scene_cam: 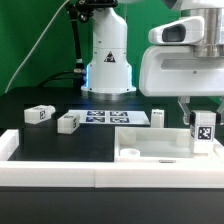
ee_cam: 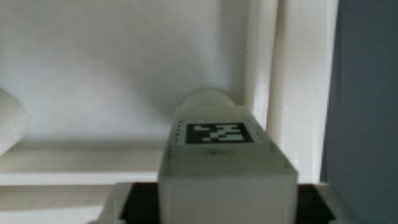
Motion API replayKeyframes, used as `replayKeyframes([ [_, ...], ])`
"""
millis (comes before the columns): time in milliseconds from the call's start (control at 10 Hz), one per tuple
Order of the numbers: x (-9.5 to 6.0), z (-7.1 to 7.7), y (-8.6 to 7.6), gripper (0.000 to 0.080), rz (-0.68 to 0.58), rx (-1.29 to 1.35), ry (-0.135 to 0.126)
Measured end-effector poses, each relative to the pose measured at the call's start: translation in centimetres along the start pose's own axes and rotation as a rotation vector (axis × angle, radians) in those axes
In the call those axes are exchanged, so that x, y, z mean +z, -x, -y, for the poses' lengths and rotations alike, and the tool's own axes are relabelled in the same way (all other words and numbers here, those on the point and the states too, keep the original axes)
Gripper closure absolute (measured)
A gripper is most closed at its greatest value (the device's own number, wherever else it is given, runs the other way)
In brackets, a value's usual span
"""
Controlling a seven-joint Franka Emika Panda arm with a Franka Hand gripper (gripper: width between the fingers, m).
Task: Assemble one leg
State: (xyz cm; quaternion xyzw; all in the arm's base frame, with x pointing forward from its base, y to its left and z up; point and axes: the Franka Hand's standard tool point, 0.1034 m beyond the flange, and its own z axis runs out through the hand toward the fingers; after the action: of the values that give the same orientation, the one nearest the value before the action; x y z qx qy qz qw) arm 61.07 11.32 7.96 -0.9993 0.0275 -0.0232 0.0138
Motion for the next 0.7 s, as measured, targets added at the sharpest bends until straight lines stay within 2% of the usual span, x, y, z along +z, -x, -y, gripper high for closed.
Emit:
replayKeyframes([
  [200,0.03,0.07,0.04,0.051,0.001,0.148,-0.006],
  [600,0.25,-0.11,-0.02,0.0509,-0.002,0.631,-0.064],
  [700,0.25,-0.12,-0.1,0.0509,-0.006,0.694,-0.071],
])
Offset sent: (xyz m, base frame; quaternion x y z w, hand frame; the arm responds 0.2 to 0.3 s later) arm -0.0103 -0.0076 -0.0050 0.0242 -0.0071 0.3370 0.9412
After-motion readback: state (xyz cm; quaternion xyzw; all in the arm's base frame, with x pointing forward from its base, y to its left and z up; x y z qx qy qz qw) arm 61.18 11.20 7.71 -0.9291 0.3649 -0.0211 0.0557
